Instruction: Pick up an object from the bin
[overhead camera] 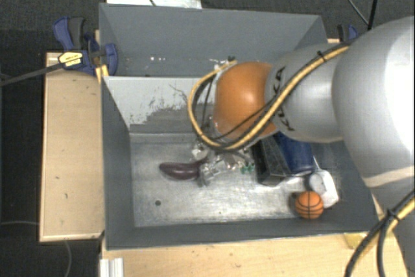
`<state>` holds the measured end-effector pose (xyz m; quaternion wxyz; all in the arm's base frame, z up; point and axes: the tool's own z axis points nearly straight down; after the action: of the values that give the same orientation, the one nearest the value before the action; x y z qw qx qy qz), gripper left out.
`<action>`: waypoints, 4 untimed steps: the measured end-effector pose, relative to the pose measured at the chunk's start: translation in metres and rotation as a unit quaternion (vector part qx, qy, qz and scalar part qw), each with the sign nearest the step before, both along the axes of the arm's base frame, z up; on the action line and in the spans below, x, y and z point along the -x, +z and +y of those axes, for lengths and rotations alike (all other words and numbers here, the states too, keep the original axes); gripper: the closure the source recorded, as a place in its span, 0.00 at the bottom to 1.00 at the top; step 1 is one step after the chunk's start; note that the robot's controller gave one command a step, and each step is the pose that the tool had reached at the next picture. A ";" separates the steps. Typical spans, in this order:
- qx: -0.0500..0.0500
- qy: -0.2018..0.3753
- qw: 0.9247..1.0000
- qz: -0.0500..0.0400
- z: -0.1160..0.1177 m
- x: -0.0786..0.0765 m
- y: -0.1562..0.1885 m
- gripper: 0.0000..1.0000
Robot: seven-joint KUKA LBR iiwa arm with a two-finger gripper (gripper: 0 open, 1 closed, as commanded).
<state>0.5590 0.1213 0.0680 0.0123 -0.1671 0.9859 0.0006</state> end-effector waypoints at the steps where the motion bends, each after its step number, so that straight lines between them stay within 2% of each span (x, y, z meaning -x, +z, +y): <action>1: 0.000 0.000 1.000 0.002 0.000 -0.001 0.004 1.00; 3: 0.002 -0.001 1.000 0.011 0.000 0.002 0.013 1.00; 4: 0.003 -0.002 1.000 0.015 -0.001 0.004 0.031 1.00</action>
Offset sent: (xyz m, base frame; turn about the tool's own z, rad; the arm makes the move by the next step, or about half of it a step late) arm 0.0001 -0.0001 0.0107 0.0000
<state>0.5553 0.1207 0.0991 -0.0030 -0.1654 0.9862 0.0001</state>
